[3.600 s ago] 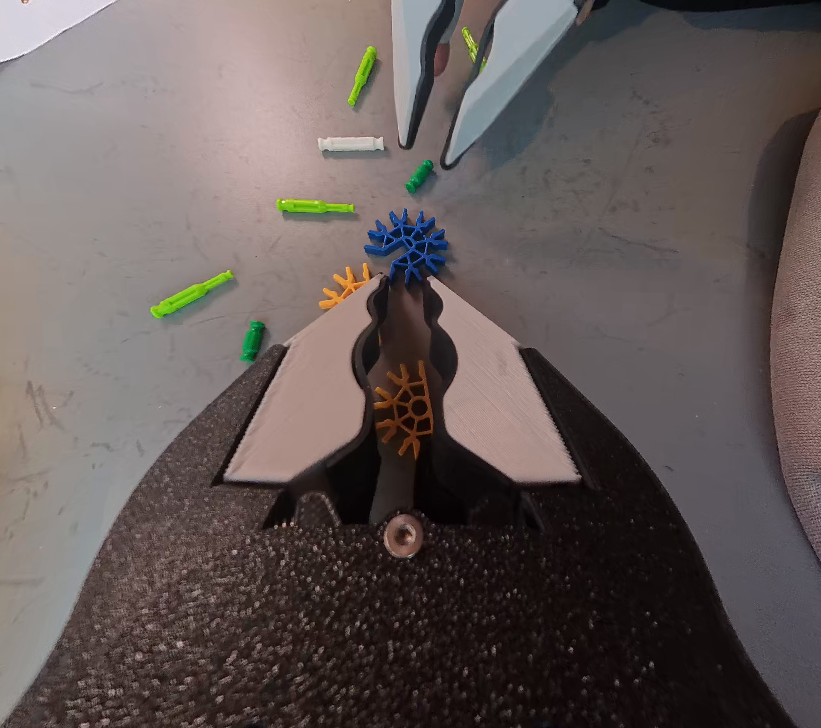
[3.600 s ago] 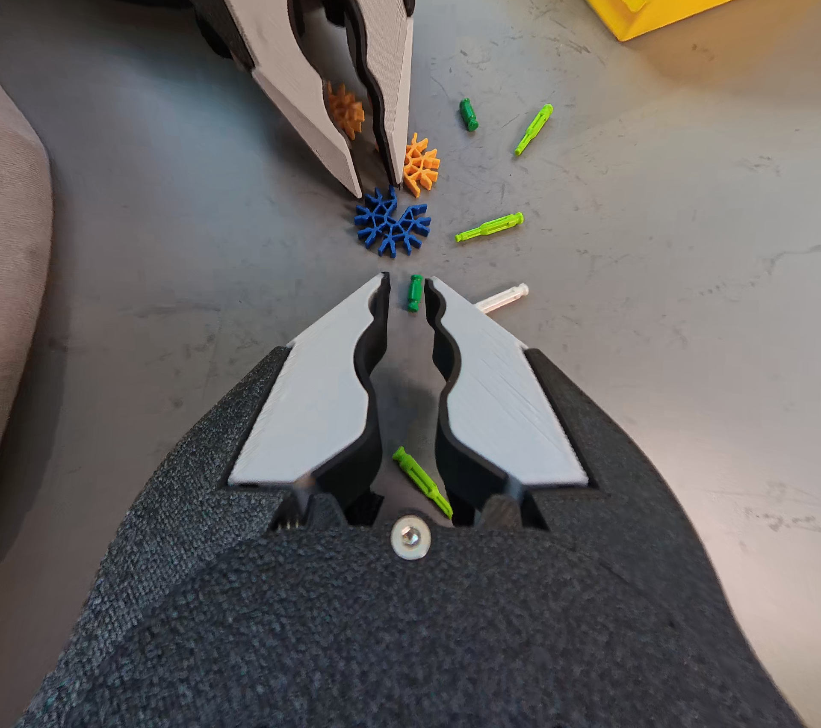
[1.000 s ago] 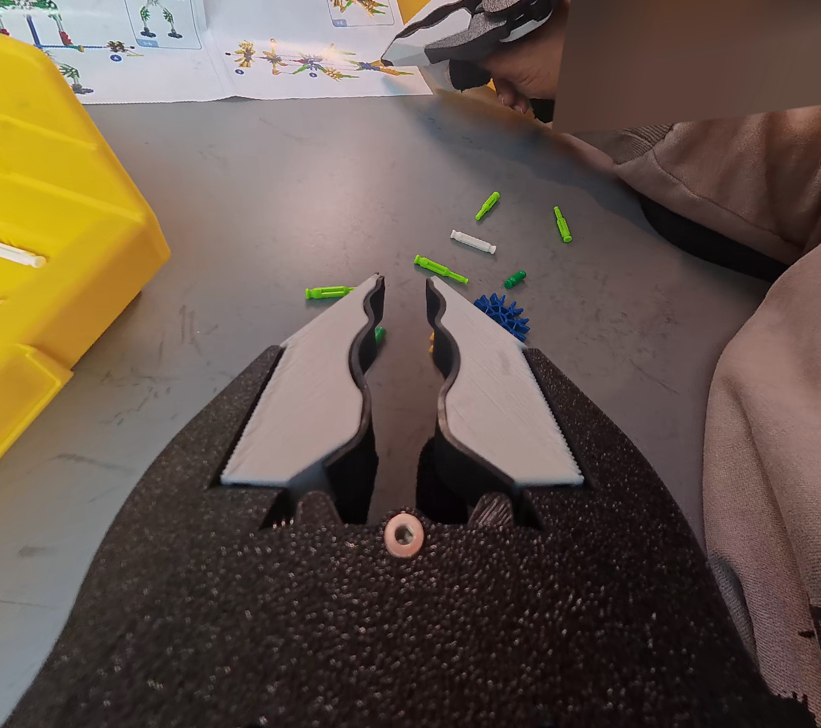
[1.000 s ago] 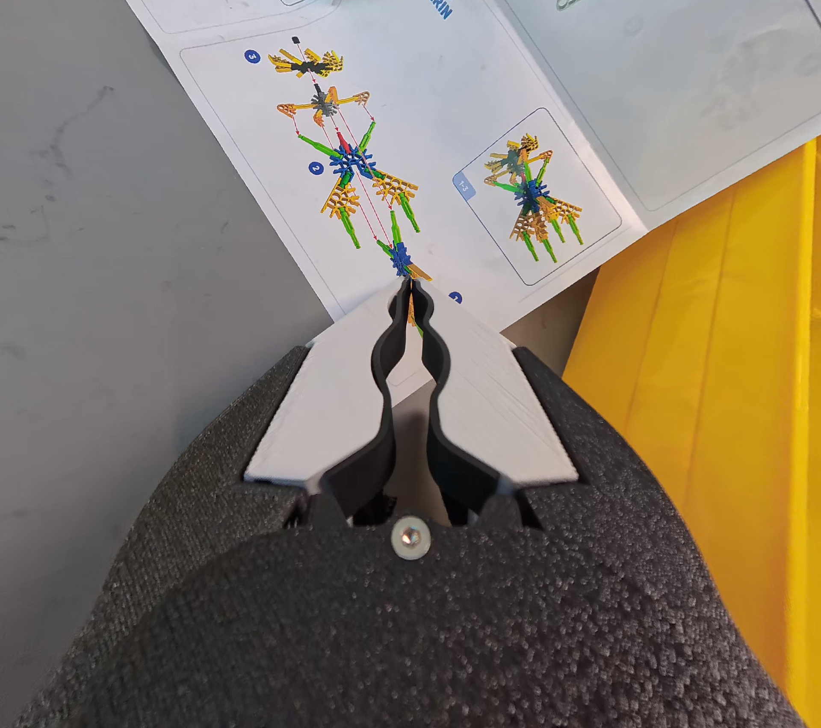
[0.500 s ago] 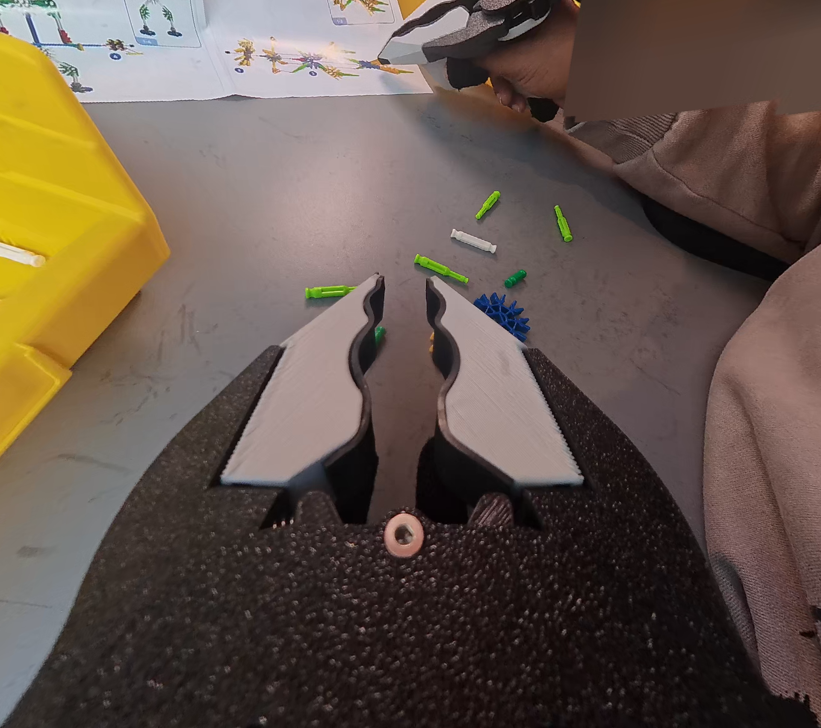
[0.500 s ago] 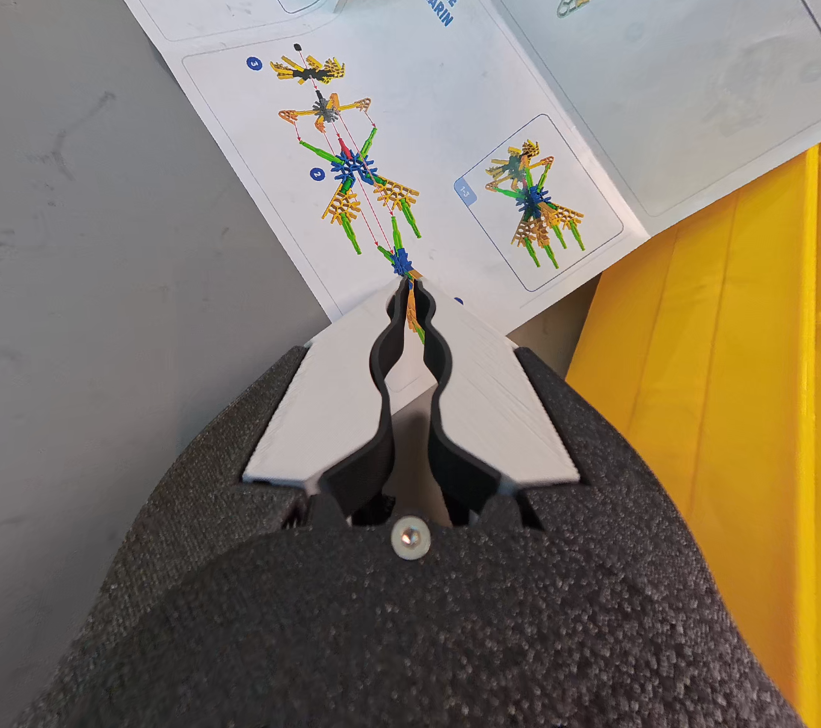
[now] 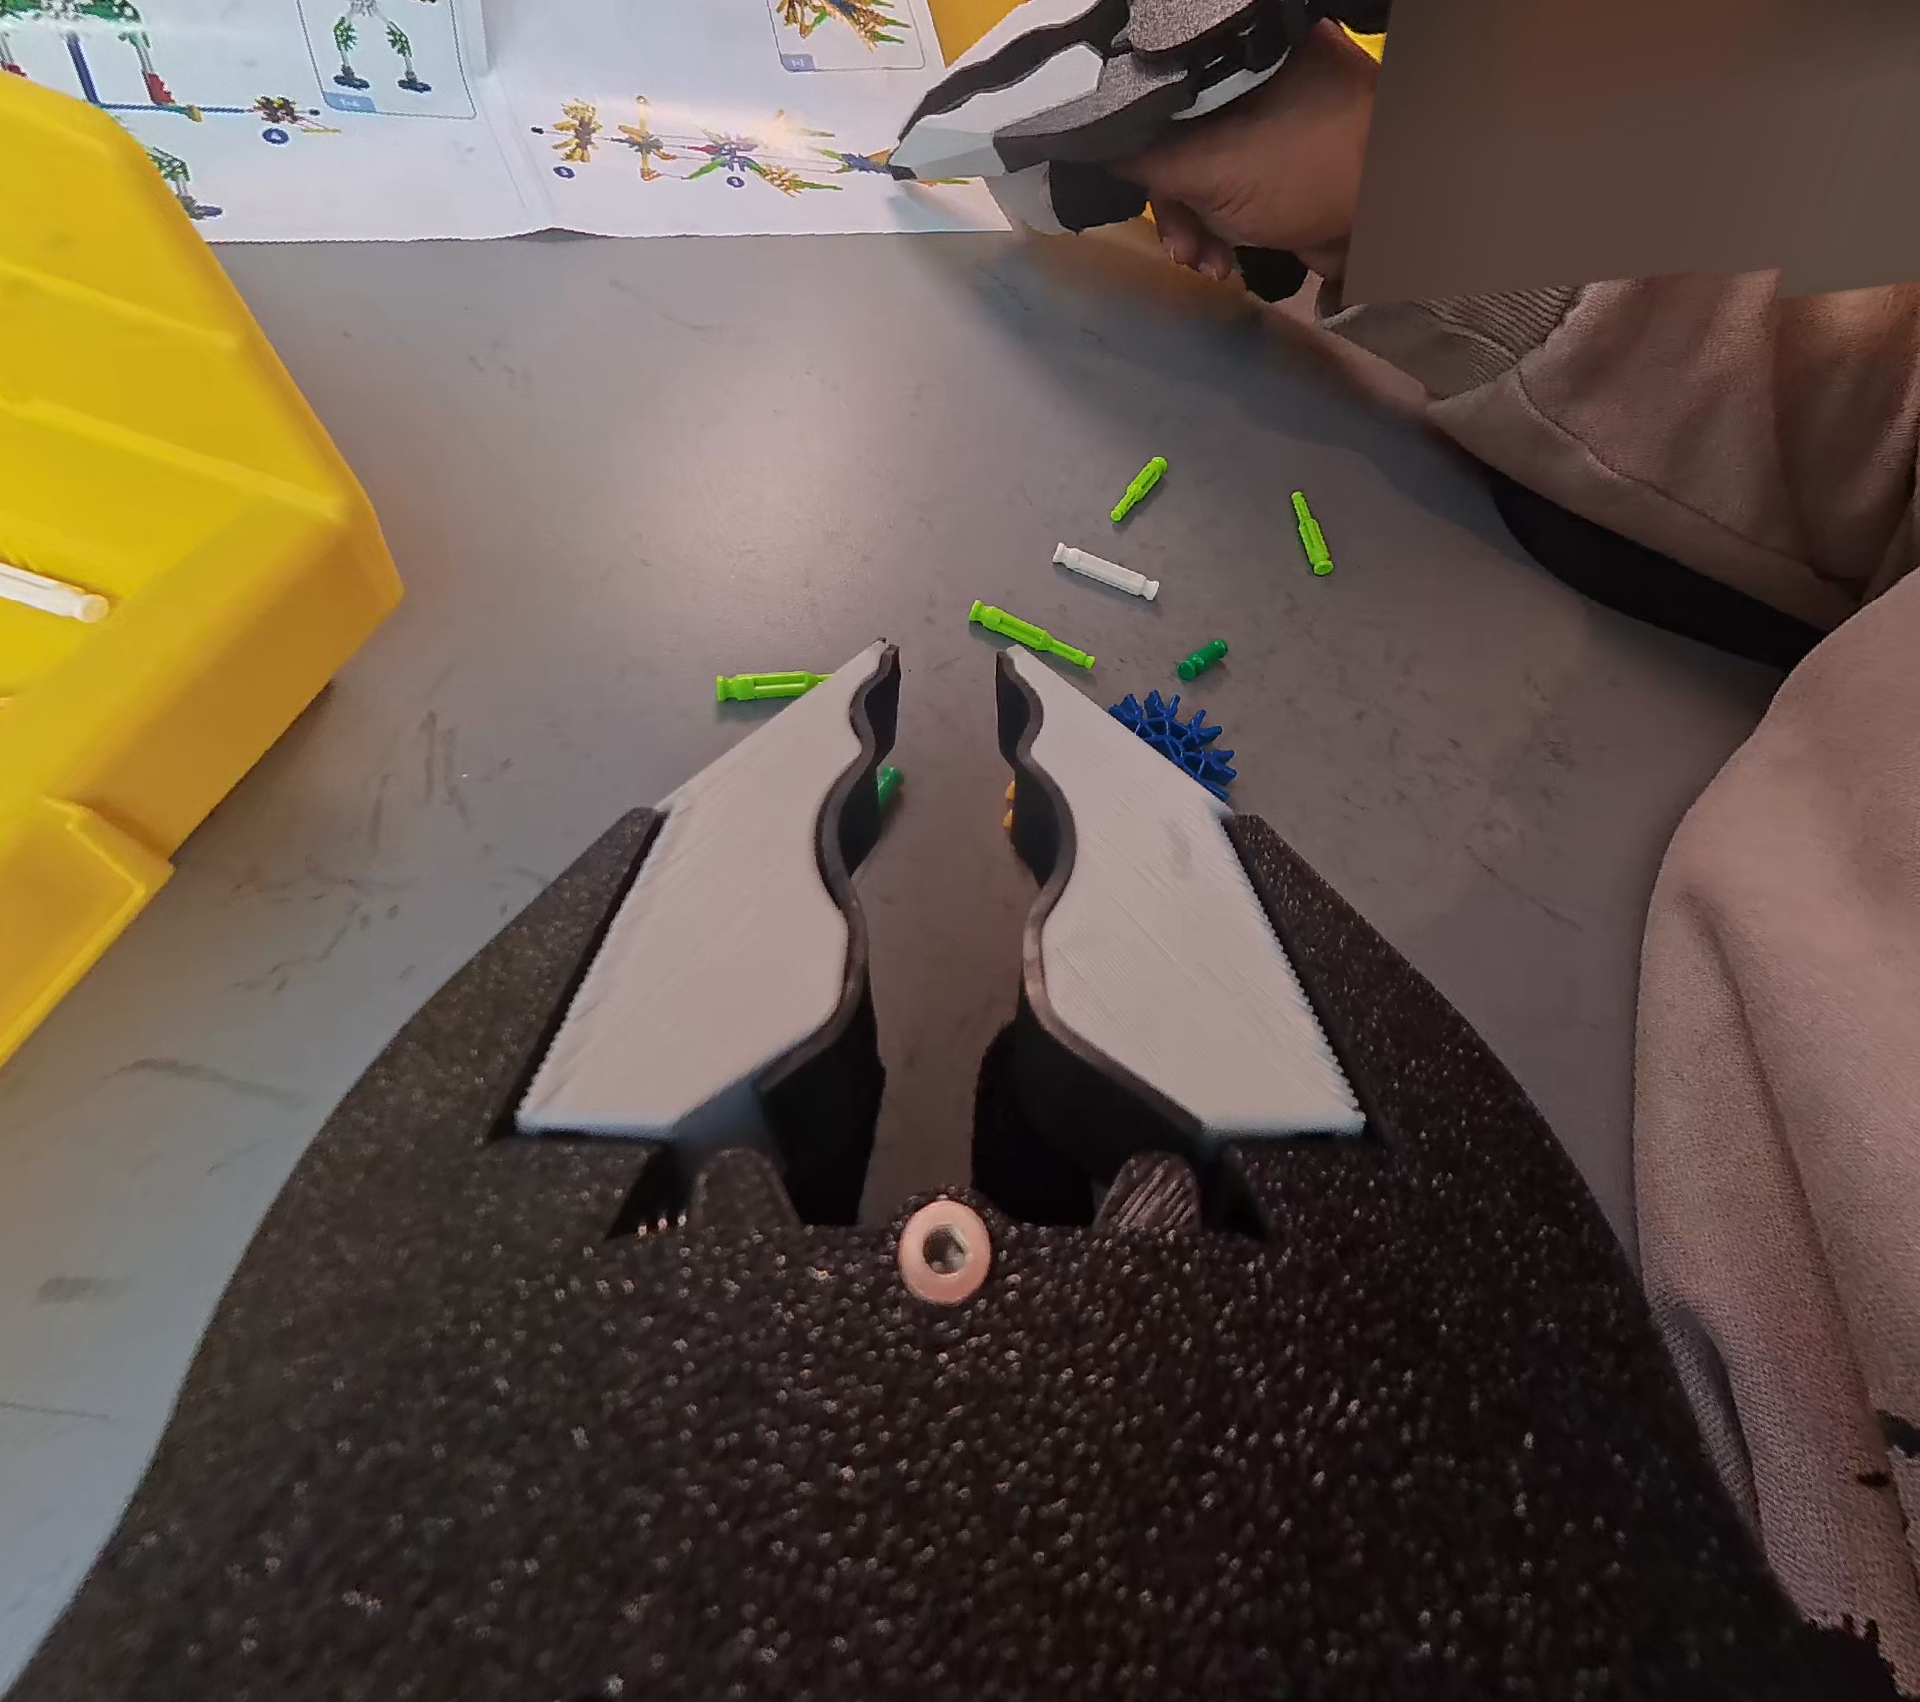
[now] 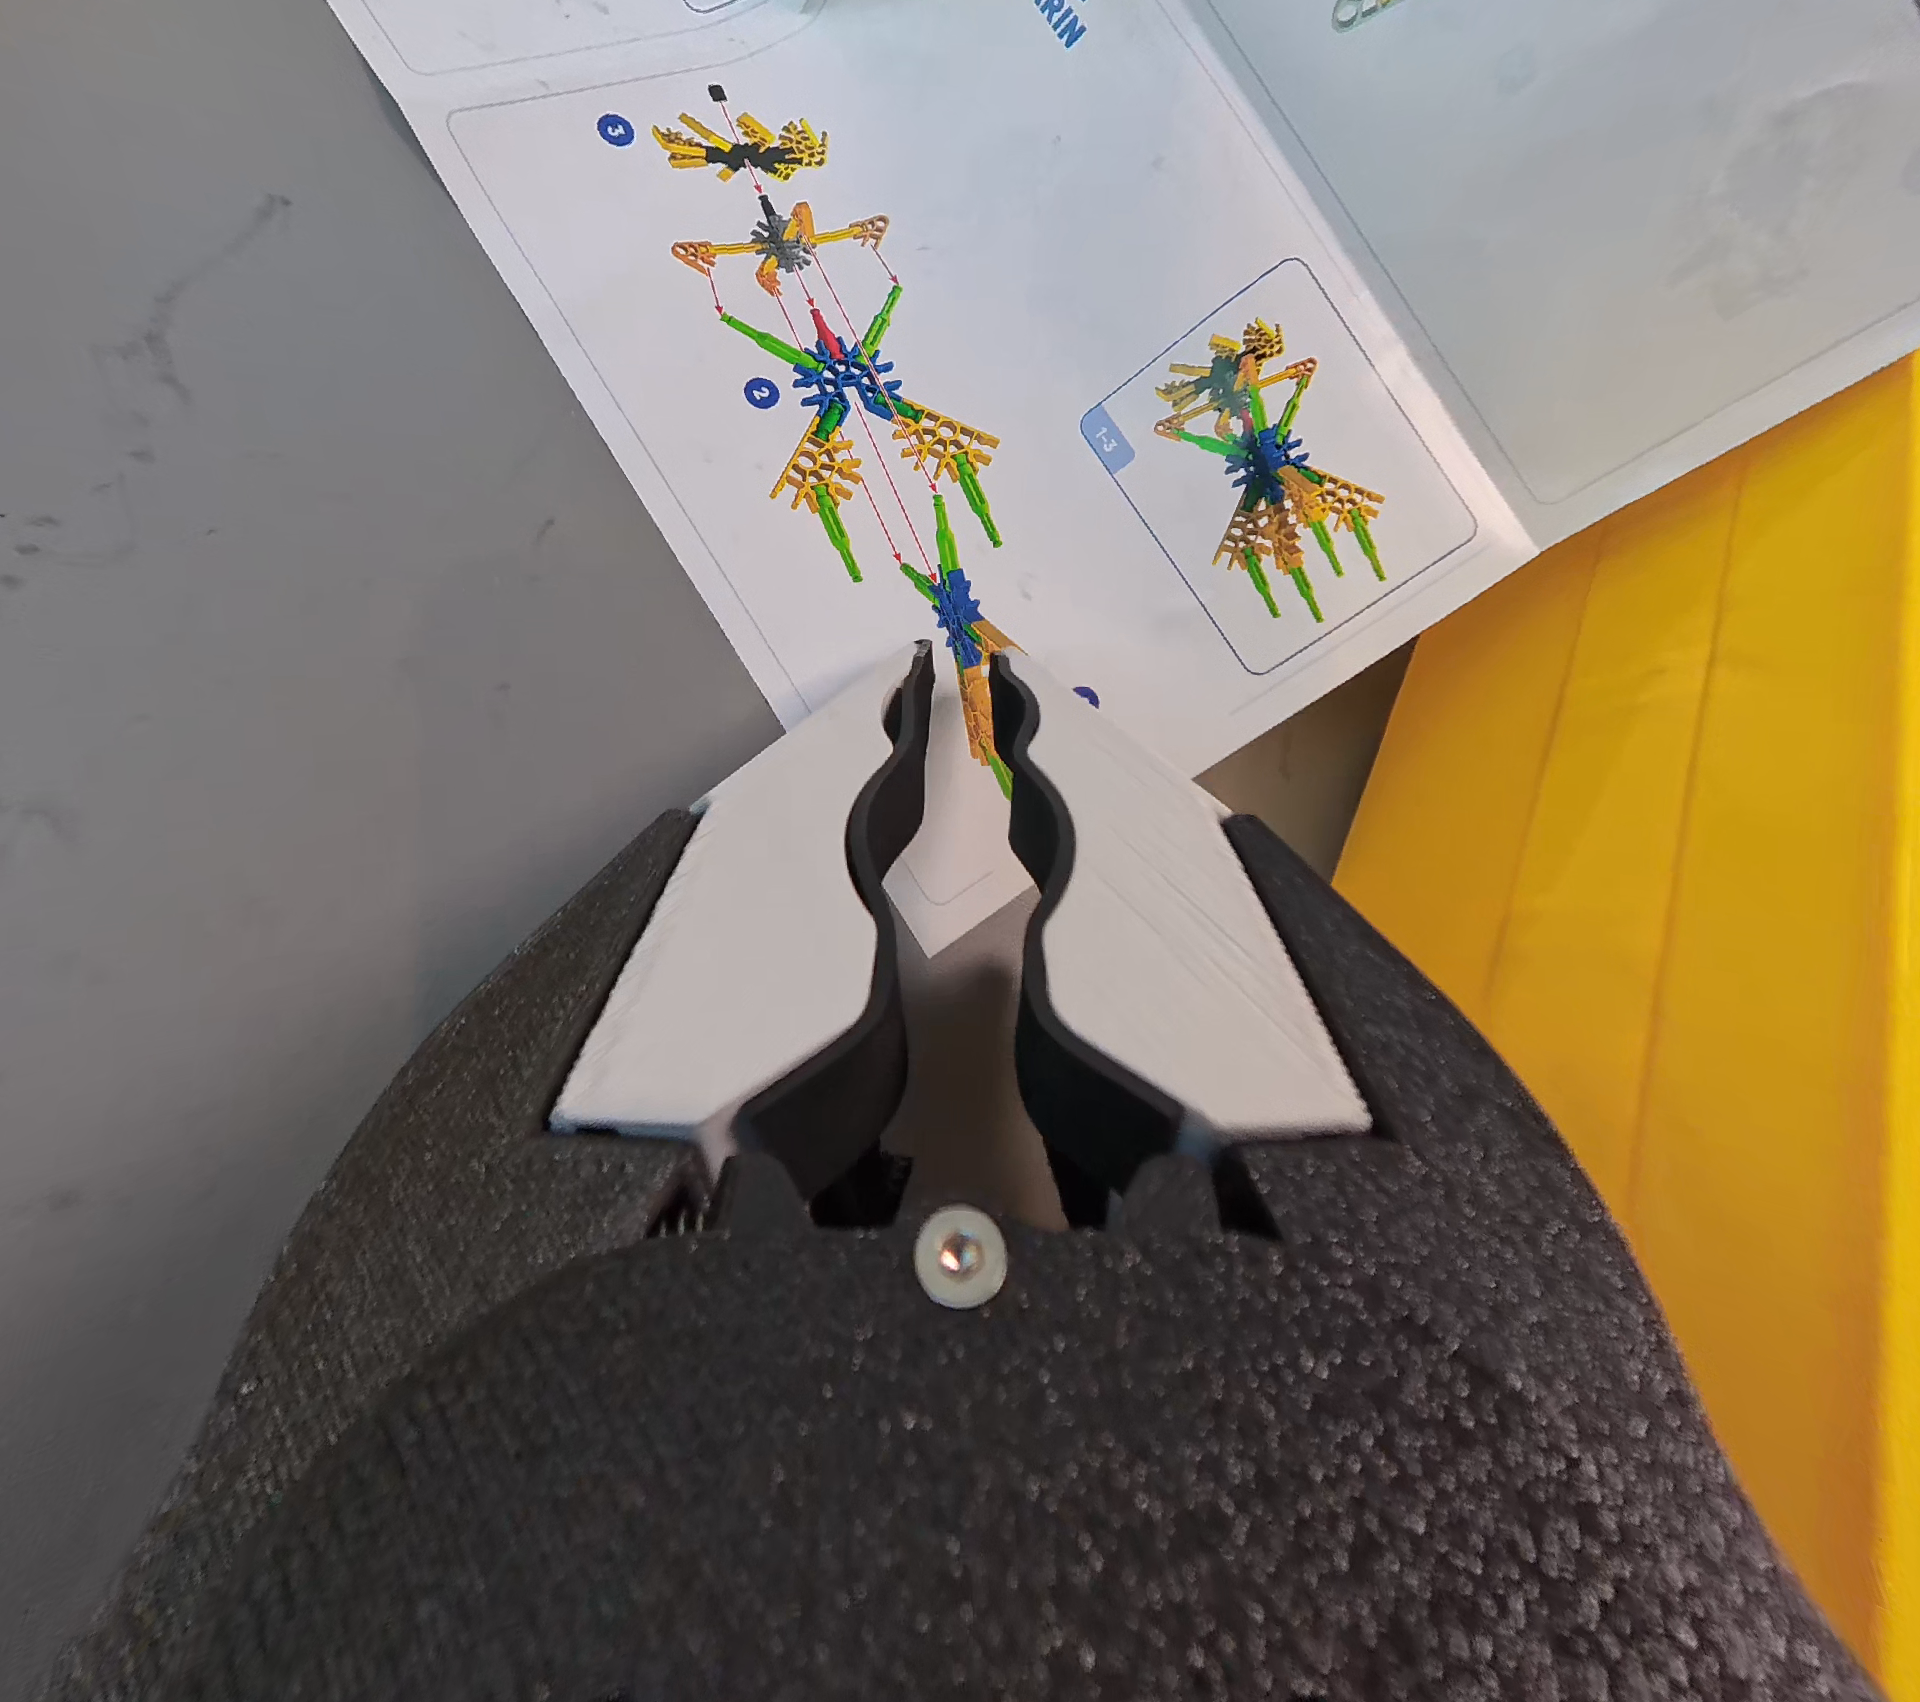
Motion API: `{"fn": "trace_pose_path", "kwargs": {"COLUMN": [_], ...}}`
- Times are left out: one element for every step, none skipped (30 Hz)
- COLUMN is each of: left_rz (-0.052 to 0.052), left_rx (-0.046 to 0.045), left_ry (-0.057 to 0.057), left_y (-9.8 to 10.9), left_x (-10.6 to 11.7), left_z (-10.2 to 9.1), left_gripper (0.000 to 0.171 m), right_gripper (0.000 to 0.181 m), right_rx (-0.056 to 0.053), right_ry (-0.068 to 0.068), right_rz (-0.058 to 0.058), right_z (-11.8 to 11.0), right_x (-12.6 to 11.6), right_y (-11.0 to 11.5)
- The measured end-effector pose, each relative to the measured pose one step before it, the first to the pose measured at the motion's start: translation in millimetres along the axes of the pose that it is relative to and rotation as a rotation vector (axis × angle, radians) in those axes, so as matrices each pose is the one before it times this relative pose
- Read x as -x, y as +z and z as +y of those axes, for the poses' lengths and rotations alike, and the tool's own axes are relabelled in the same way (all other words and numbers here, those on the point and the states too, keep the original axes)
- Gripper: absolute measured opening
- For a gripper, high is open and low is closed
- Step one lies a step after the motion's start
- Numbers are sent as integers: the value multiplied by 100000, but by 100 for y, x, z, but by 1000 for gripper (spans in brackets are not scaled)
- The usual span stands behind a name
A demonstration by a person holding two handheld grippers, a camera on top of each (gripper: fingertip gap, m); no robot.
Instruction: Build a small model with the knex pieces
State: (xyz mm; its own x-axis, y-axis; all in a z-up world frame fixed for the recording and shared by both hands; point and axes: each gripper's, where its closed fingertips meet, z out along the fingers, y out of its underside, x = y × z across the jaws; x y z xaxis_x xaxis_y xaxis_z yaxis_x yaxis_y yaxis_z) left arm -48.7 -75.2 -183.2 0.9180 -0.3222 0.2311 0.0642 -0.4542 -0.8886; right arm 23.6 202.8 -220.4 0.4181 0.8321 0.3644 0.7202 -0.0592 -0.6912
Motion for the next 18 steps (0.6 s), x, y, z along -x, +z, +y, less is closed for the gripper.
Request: {"fn": "trace_pose_path", "kwargs": {"left_rz": [20, 21, -45, -29, -66, -49, -12, 32, 42, 106, 48, -18, 11, 31, 6, 10, 4, 17], "left_rx": [-50, 39, 83, 93, 98, 63, 35, 13, 10, 40, 33, -35, -36, -8, -20, -38, -21, 18], "left_ry": [-75, -18, 57, 135, 119, 83, 23, -25, -28, -3, 39, 64, 20, -19, -32, -31, -27, -26], "left_y": [-4, -3, 10, 13, 13, 8, 5, -1, 4, 1, 10, -6, -6, -3, 1, -1, 1, -5], "left_x": [10, -4, 7, -11, -7, 7, -4, -6, 5, -13, -10, -8, -3, 3, -3, 6, -3, 5], "left_z": [-8, 5, 17, 10, 11, 5, 14, 2, -4, 15, 1, -9, 0, -2, -3, -6, -3, 2], "left_gripper": [19, 19, 19, 19, 19, 19, 19, 19, 18, 18, 19, 19, 19, 19, 19, 19, 19, 19], "right_gripper": [8, 8, 8, 8, 8, 8, 8, 7, 6, 5, 4, 3, 2, 2, 1, 1, 1, 1], "right_rx": [-36, 1, -59, -80, 47, -38, 74, 73, 81, 40, 64, 81, 34, 7, -21, -30, -51, -34], "right_ry": [107, 208, 196, 196, 144, 156, 237, 158, 46, -3, -21, -96, -70, -92, -39, 36, 53, 34], "right_rz": [141, 99, 139, 170, 95, 53, 127, 232, 276, 254, 266, 125, 182, 141, 17, 36, 31, -10], "right_z": [34, 45, 21, 17, 40, 28, 35, 35, 37, 25, 22, 18, 11, 8, -3, 3, -2, 2], "right_x": [-63, -64, -78, -83, -73, -59, -68, -80, -70, -49, -40, -4, -19, -6, 3, -7, -13, -9], "right_y": [-107, -92, -66, -47, -32, -14, 6, 1, 18, 15, 13, 24, 15, 12, 13, -3, 21, 3]}}
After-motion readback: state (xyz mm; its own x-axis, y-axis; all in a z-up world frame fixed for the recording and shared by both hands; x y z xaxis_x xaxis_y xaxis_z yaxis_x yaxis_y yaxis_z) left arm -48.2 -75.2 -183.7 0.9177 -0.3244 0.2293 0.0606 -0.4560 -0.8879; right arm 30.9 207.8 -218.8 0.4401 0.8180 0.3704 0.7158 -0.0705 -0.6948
